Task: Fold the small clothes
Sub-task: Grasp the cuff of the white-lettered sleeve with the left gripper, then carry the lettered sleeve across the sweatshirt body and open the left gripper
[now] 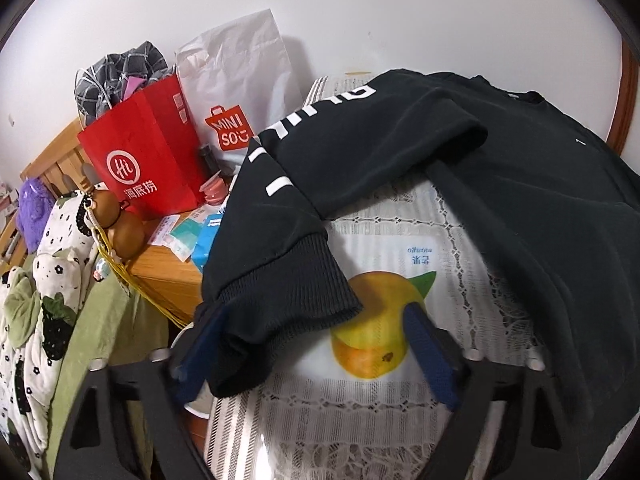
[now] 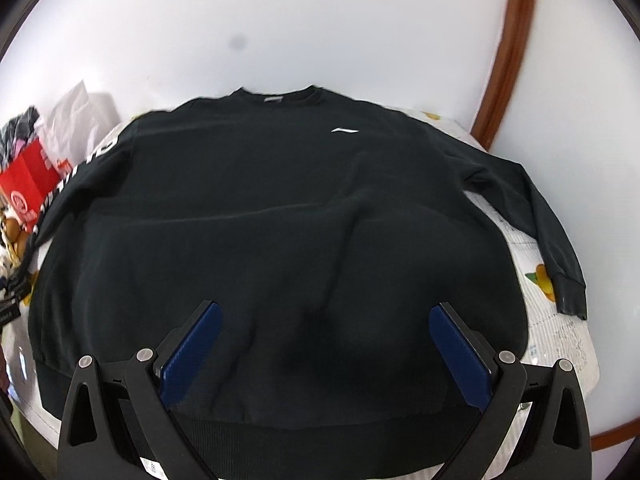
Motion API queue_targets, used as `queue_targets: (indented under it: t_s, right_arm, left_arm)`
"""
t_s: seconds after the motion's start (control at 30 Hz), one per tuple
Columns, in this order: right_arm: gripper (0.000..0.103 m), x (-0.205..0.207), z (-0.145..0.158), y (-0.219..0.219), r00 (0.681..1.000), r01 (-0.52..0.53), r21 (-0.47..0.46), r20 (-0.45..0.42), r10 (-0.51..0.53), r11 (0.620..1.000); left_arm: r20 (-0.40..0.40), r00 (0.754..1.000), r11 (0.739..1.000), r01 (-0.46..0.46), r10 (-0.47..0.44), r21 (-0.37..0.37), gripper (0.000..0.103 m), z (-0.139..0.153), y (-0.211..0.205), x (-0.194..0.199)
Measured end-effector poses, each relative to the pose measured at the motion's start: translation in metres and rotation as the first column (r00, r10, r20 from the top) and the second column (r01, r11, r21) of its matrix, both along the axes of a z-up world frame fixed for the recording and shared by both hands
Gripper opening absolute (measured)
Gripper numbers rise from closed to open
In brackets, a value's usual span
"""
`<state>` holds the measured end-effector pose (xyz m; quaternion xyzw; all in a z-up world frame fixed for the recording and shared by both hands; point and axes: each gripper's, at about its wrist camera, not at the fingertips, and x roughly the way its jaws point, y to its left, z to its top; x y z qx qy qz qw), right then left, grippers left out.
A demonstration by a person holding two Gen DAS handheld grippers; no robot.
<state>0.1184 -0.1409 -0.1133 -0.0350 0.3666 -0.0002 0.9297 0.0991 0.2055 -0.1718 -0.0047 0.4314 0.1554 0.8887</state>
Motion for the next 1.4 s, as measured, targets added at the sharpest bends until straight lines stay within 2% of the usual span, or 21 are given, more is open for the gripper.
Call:
queue_targets:
  t_s: [0.1,0.13,0.17,0.33,0.47,0.67,0.87,1.1,1.23,1.4]
  right_arm:
    - [0.102,0.004,-0.005,0.006,1.000,-0.008,-0.028,-0.013,0.007,1.000]
    - [0.102,0.006,-0.006,0.007,1.000,-0.008,-0.032,-0.017,0.008,0.999]
    - [0.102,0.007,-0.008,0.007,1.000,-0.011,-0.032,-0.019,0.010,0.999]
    - [0.102,0.011,-0.008,-0.003,1.000,-0.009,-0.019,-0.021,0.009,1.000]
    - [0.102,0.014,0.000,-0.013,1.000,-0.023,-0.013,0.005,0.023,1.000]
    - [0.102,0.021,0.015,-0.046,0.998,-0.037,0.014,0.048,0.036,0.999]
    - [0.102,0.025,0.025,-0.092,0.996,0.011,0.030,0.090,-0.013,1.000]
    - [0.102,0.015,0.014,-0.157,0.991,0.077,0.111,0.098,-0.088,0.991]
    - [0.102,0.008,0.004,-0.187,0.987,0.118,0.113,0.095,-0.129,0.987]
    - [0.099,0.001,-0.004,-0.222,0.983,0.142,0.141,0.094,-0.156,0.980]
  left_arm:
    - [0.006,0.999,0.999,-0.033,0.033,0.001,0.046,-0.002,0.005,0.001]
    - [0.003,0.999,0.999,-0.049,0.049,0.005,0.030,-0.001,0.008,0.001]
    - [0.002,0.998,0.998,-0.062,0.062,0.010,0.018,0.002,0.011,0.002]
    - [0.044,0.996,0.997,-0.071,0.072,-0.020,0.015,0.032,0.012,0.001]
    - [0.107,0.994,0.998,-0.022,0.029,-0.065,0.015,0.071,-0.005,0.006]
    - [0.193,0.980,0.993,0.076,-0.057,-0.094,0.014,0.126,-0.056,0.035]
    - [0.234,0.959,0.980,0.184,-0.161,-0.078,0.014,0.156,-0.124,0.080]
    - [0.229,0.927,0.949,0.314,-0.297,-0.038,0.014,0.160,-0.221,0.135]
    - [0.217,0.909,0.923,0.379,-0.357,-0.068,0.014,0.149,-0.273,0.162]
    - [0.194,0.889,0.898,0.435,-0.416,-0.071,0.014,0.128,-0.322,0.184]
